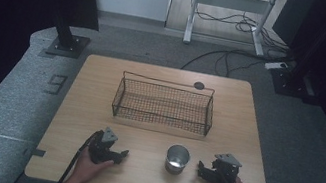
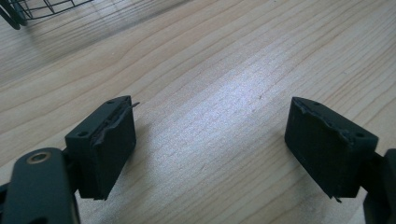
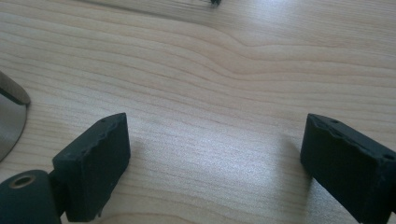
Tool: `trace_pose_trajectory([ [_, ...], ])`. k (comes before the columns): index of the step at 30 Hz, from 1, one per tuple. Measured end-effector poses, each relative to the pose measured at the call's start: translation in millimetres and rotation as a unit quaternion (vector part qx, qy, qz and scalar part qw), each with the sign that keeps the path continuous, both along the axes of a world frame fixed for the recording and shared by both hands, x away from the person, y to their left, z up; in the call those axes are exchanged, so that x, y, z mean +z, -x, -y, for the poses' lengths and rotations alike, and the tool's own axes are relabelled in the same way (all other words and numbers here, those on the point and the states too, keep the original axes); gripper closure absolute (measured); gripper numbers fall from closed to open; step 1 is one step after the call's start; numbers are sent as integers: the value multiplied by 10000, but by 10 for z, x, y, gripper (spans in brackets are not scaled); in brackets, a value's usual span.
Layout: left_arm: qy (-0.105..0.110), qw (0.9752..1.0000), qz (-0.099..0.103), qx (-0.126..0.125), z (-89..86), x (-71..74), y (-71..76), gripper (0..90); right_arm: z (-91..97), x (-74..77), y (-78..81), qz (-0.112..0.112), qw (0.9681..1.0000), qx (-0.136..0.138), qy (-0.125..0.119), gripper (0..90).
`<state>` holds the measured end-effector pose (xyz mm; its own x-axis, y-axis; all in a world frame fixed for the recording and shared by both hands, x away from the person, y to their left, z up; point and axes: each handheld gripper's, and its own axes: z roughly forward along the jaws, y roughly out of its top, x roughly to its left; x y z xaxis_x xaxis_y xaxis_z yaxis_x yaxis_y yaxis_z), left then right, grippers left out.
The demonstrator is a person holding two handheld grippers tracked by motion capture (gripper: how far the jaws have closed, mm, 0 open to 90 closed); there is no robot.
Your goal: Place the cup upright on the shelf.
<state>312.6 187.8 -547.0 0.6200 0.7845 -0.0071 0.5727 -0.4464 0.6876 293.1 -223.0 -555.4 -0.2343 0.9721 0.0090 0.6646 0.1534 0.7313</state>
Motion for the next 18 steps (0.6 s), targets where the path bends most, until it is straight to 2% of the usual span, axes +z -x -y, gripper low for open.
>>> trace_pose_trajectory([
  [11, 3, 10000, -1, -1, 0, 0, -1, 164, 6, 2, 3, 13, 10000, -7, -9, 96],
  [18, 8, 10000, -4, -21, 1, 0, -4, 162, -12, 31, 32, 168, 9998, 95, -29, 121],
])
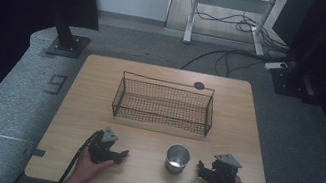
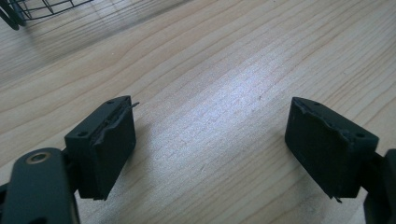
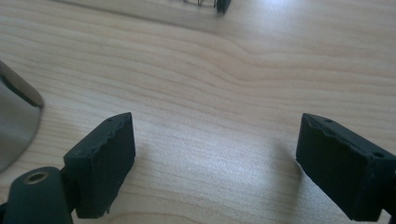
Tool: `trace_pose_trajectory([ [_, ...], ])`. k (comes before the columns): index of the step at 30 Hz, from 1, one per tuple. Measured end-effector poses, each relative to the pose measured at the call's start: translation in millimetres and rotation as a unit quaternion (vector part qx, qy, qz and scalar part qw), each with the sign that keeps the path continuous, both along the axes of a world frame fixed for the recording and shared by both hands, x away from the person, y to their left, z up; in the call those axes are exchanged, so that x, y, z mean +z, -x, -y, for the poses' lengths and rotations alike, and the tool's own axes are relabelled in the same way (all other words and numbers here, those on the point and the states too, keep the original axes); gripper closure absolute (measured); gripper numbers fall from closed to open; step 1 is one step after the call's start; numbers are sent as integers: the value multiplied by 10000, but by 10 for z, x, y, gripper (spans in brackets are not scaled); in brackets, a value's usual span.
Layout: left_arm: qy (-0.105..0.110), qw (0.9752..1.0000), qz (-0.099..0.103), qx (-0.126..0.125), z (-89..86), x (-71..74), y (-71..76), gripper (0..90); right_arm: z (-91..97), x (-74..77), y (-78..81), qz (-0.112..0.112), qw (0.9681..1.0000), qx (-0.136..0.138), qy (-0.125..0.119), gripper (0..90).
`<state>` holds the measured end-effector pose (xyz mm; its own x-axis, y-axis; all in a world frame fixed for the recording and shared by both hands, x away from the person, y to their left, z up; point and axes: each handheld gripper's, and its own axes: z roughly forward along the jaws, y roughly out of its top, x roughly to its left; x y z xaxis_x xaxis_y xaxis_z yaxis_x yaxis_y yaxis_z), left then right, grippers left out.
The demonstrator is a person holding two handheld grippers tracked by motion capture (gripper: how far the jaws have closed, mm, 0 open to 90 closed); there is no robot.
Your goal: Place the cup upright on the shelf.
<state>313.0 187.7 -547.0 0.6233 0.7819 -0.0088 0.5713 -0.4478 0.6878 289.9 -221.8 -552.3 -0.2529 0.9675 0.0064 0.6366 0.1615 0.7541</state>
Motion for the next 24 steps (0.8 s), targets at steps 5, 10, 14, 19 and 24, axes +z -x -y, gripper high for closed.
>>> trace_pose_trajectory([
  [5, -1, 10000, 0, -4, 1, 0, -1, 162, -2, 98, 40, 264, 9993, 68, -268, 127],
  [10, -3, 10000, 0, -4, 1, 0, -1, 163, -62, 200, 88, 435, 9981, 191, -391, 128],
  [14, -3, 10000, -1, -4, 1, 0, -1, 162, -102, 261, 128, 564, 9966, 329, -494, 128],
  [19, -3, 10000, 0, -4, 1, 0, -1, 163, -163, 351, 191, 744, 9938, 551, -620, 128],
  [24, -2, 10000, 0, -4, 1, 0, -1, 163, -221, 404, 229, 811, 9921, 675, -682, 131],
])
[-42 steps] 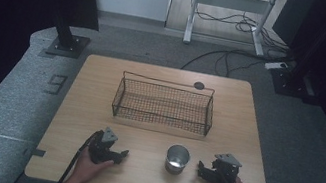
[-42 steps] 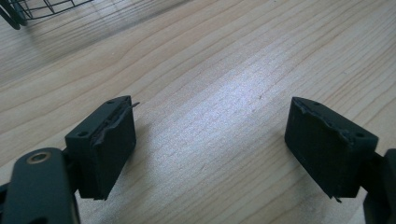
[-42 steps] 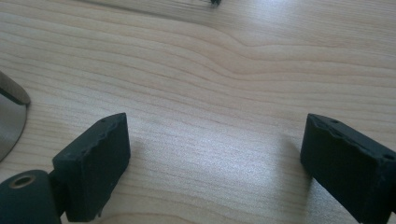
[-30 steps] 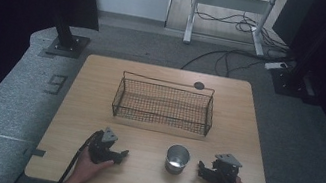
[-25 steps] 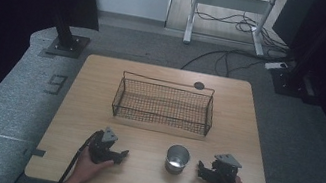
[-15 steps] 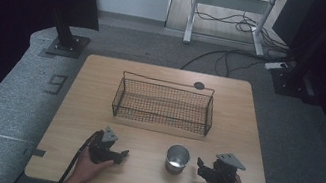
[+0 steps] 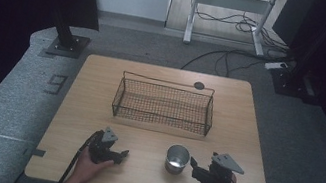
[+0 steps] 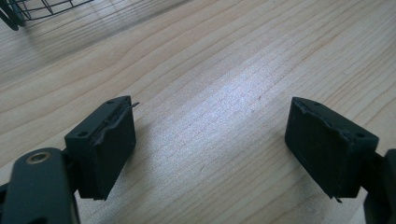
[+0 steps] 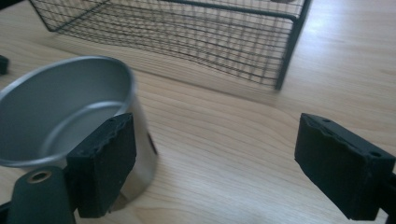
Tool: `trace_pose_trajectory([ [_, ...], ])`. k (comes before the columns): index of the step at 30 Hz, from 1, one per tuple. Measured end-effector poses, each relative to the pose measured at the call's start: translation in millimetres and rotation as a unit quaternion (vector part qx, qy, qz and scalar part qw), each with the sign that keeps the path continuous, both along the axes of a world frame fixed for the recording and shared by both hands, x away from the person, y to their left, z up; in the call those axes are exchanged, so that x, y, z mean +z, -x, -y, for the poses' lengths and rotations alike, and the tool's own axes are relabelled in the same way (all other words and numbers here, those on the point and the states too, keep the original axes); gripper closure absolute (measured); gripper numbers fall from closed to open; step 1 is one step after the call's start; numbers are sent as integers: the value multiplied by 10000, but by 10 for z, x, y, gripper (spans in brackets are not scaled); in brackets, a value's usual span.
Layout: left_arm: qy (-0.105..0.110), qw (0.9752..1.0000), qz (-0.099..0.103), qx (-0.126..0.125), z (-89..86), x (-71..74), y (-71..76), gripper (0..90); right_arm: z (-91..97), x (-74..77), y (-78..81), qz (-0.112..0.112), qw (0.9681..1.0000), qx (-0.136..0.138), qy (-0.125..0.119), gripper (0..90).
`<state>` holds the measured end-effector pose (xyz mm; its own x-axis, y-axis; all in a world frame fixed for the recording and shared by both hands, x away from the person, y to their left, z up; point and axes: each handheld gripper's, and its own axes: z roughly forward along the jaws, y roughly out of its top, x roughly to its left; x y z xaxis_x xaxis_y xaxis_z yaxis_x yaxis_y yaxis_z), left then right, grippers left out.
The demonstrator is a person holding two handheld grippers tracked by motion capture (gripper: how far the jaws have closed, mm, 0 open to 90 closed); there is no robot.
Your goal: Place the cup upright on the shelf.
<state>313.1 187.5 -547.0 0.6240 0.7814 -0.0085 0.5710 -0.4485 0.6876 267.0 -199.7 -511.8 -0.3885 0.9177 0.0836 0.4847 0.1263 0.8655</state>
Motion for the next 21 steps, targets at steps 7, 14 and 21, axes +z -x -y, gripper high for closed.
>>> trace_pose_trajectory([
  [7, -1, 10000, 0, -1, 0, 0, 0, 162, -43, 97, 54, 109, 9999, 65, -114, 130],
  [14, 0, 10000, 0, 0, 0, 0, 0, 162, -91, 174, 112, 184, 9994, 215, -204, 130],
  [21, 11, 10000, 4, 9, 2, -1, 1, 162, -216, 221, 164, 206, 9985, 464, -193, 127],
])
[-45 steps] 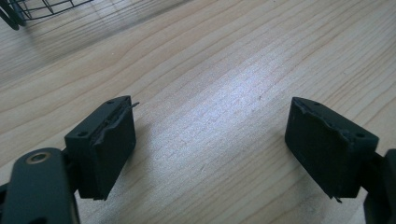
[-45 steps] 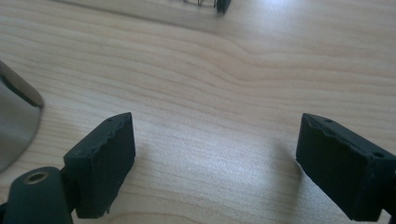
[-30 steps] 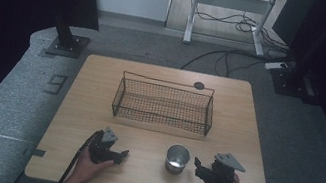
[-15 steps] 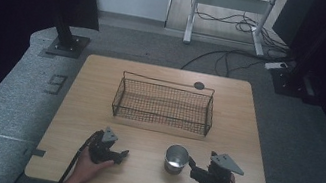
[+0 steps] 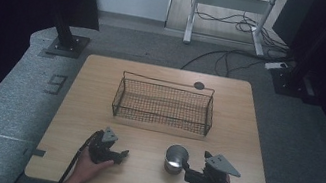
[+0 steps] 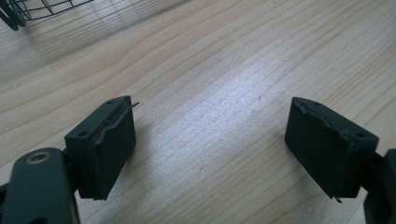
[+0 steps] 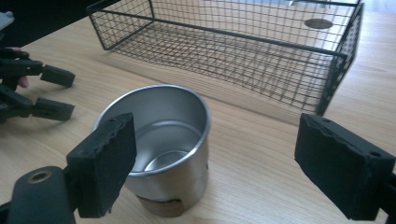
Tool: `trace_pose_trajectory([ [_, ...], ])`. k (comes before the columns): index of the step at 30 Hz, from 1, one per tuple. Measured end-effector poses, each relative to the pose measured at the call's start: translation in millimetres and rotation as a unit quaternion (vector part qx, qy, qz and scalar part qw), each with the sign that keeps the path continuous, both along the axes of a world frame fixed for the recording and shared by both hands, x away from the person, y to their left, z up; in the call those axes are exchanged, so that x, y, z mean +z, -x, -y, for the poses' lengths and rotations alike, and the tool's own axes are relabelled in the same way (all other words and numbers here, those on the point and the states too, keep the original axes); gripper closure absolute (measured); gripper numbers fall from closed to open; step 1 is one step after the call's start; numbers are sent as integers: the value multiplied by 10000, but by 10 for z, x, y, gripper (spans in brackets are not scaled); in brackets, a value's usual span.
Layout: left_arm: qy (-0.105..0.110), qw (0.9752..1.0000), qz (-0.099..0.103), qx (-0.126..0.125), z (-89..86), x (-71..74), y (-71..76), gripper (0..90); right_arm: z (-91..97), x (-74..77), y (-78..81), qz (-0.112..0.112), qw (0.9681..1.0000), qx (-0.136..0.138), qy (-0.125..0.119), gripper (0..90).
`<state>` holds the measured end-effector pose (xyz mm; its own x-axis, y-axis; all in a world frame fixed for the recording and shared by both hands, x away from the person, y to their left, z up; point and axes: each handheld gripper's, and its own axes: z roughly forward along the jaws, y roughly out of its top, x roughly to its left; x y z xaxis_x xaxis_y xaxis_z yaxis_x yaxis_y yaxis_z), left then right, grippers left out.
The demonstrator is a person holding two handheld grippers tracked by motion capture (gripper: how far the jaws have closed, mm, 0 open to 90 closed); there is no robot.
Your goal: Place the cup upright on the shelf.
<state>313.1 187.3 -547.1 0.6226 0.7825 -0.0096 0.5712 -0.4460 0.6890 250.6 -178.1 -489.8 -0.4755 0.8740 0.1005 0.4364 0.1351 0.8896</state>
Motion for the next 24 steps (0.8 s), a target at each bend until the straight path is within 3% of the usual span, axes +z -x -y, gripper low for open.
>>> trace_pose_trajectory([
  [24, -3, 10000, 0, -3, 0, 0, 0, 162, -282, -48, 3, -184, 9990, 375, 176, 77],
])
